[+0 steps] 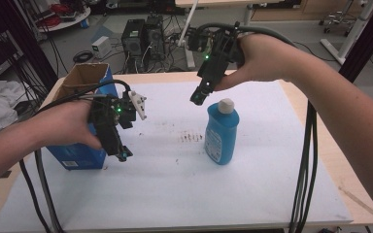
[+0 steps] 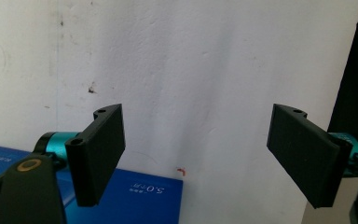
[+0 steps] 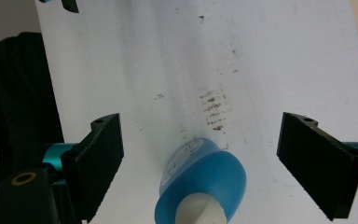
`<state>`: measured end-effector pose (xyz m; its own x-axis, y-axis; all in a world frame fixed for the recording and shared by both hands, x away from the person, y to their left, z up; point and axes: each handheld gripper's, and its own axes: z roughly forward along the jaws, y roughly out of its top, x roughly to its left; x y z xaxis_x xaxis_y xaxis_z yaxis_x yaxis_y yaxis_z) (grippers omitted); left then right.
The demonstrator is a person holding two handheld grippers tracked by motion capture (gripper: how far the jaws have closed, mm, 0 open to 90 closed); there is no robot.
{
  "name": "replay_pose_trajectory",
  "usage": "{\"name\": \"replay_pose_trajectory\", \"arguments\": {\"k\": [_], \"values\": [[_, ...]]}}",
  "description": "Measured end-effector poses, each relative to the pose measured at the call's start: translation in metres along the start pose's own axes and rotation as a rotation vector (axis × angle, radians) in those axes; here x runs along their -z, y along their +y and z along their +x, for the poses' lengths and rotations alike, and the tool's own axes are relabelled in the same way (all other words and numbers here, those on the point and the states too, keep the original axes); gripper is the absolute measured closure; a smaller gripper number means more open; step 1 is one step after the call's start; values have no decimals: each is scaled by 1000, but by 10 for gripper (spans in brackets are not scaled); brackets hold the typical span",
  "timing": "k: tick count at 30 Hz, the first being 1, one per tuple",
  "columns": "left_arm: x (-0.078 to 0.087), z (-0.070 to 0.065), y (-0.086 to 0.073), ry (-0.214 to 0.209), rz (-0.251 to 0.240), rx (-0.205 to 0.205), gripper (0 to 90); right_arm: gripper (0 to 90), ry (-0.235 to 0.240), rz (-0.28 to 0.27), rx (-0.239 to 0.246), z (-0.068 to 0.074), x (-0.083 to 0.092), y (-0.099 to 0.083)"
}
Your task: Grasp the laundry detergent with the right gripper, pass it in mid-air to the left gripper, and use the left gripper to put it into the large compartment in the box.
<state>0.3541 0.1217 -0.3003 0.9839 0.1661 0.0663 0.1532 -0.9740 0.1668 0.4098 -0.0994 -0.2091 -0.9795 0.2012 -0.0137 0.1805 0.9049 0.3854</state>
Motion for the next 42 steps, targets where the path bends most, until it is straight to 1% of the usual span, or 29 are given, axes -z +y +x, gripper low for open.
{"name": "replay_pose_trajectory", "arguments": {"k": [3, 4, 5, 6, 7, 9, 11, 12, 13, 14, 15, 16, 17, 18, 24, 28, 30, 32, 33, 36, 39, 42], "values": [[0, 0, 1, 1, -4, 1, 193, 138, 1, -27, -5, -1, 7, -3], [0, 1, 1, 1, -6, -1, 193, 138, 0, -29, -13, -1, 9, -5], [0, 1, 1, -1, -2, -4, 193, 138, -5, -35, -8, -2, 10, -6], [0, 1, 2, 0, -2, -7, 193, 138, -8, -37, -13, -2, 13, -10], [0, 1, 2, 1, -2, -7, 193, 138, -8, -37, -13, -2, 13, -10], [0, 1, 1, -3, -3, 2, 193, 138, -18, -40, -16, -2, 15, -14], [0, 2, 2, -4, 2, -4, 193, 138, -29, -53, -38, -3, 21, -21], [0, 2, 2, -2, 1, -10, 193, 138, -29, -53, -38, -3, 21, -21], [-1, 1, 2, -7, -1, -1, 193, 138, -32, -60, -43, -4, 23, -24], [-1, 2, 3, -1, -2, -12, 193, 138, -35, -66, -45, -4, 25, -27], [-1, 2, 3, -8, -1, -3, 193, 137, -43, -74, -56, -5, 28, -32], [-1, 2, 3, -4, 0, -10, 193, 137, -43, -74, -56, -5, 28, -32], [-1, 2, 3, -4, 0, -14, 193, 138, -51, -80, -72, -6, 31, -37], [-1, 2, 4, -7, -2, -4, 193, 138, -51, -80, -72, -6, 31, -37], [-1, 1, 6, -9, 4, -15, 193, 137, -64, -94, -99, -7, 36, -51], [0, 1, 7, -6, 2, -14, 193, 137, -69, -108, -121, -6, 38, -61], [-1, 0, 7, -5, -2, -10, 193, 137, -71, -111, -124, -5, 38, -63], [0, 0, 7, -2, 2, -16, 193, 137, -69, -115, -126, -3, 37, -67], [-1, 0, 7, -6, 2, -11, 193, 137, -70, -115, -127, -3, 36, -69], [0, 0, 7, -3, 1, -18, 193, 137, -67, -116, -138, -1, 33, -75], [-1, 0, 7, -6, 5, -15, 193, 137, -67, -125, -158, 0, 27, -83], [-1, 0, 7, -5, 4, -16, 193, 137, -66, -130, -169, 2, 24, -87]]}}
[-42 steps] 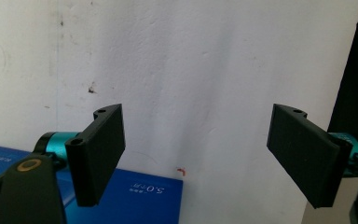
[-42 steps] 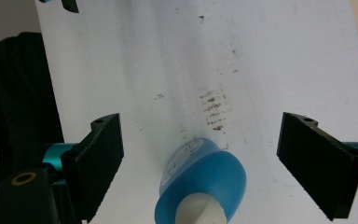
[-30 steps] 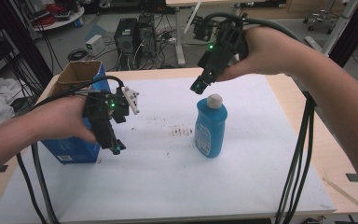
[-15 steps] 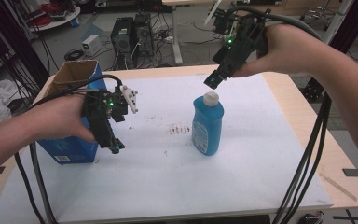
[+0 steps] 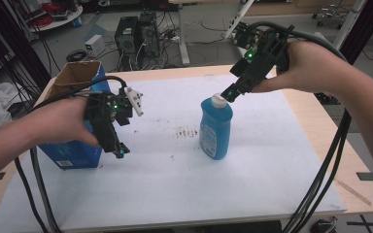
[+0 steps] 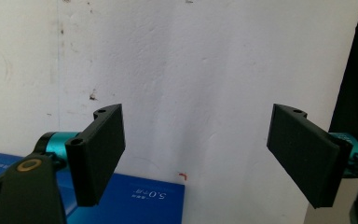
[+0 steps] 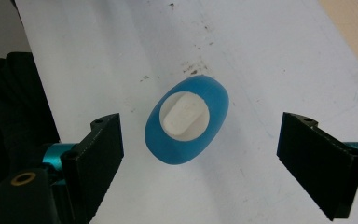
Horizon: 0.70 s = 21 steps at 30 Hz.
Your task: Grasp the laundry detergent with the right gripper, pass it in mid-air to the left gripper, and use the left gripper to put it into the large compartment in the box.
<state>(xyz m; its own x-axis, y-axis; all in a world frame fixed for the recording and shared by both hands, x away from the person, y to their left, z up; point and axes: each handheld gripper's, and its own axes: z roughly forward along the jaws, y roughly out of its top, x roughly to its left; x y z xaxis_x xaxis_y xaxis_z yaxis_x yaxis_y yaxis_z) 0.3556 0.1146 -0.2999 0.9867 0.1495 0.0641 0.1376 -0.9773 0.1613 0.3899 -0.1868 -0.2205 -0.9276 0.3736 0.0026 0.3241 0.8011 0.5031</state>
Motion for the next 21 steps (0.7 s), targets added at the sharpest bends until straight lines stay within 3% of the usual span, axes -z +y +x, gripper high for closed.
{"name": "replay_pose_trajectory", "arguments": {"k": [13, 21], "values": [[0, 0, 0, 0, 1, 0, 193, 137, 0, -30, -71, 11, -27, -30], [1, 0, -1, 4, -4, 5, 193, 137, -21, -55, -84, 18, -39, -40]]}}
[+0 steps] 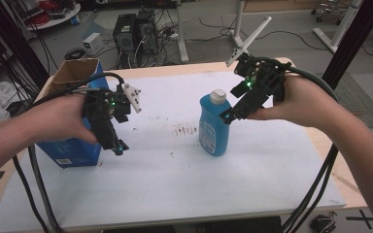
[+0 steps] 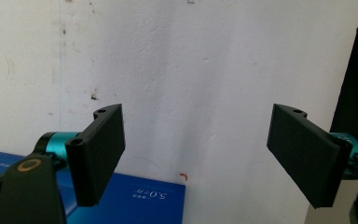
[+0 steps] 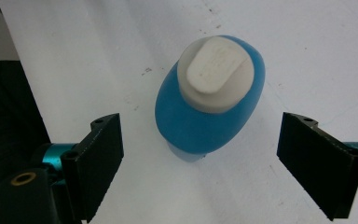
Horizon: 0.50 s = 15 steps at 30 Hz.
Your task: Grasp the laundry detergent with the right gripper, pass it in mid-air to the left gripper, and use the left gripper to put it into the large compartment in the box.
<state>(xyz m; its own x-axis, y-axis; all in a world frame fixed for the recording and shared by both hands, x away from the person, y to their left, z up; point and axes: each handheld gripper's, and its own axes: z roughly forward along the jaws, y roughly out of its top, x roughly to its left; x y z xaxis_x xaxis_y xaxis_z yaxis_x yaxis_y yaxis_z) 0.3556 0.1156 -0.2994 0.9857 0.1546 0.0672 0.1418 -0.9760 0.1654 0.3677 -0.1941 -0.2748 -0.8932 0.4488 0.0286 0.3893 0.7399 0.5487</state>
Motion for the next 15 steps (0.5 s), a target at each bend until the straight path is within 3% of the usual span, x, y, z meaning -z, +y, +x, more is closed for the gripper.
{"name": "replay_pose_trajectory", "arguments": {"k": [15], "values": [[0, 0, 0, 1, -2, -3, 193, 137, -56, -48, -47, 10, -25, -17]]}}
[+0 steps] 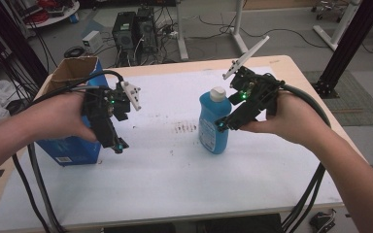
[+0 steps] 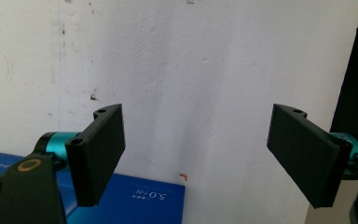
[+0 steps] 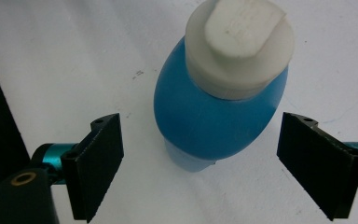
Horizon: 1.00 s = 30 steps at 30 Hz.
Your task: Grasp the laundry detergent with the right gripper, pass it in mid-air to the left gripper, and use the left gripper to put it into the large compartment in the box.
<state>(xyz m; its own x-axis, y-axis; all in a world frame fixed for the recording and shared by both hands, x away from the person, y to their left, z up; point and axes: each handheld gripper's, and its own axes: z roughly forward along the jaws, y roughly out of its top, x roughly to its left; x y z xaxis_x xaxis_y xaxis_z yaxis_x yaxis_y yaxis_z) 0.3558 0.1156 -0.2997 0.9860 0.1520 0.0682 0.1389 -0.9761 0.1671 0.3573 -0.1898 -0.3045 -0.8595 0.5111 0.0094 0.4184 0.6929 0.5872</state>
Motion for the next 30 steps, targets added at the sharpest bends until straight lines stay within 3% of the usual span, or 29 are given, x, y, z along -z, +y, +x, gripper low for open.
{"name": "replay_pose_trajectory", "arguments": {"k": [16, 30], "values": [[-1, 0, 1, -8, 6, 2, 193, 137, -45, -9, -37, 6, -22, -7], [0, 0, 0, -5, 4, 8, 193, 138, -72, -2, -20, 13, -33, -4]]}}
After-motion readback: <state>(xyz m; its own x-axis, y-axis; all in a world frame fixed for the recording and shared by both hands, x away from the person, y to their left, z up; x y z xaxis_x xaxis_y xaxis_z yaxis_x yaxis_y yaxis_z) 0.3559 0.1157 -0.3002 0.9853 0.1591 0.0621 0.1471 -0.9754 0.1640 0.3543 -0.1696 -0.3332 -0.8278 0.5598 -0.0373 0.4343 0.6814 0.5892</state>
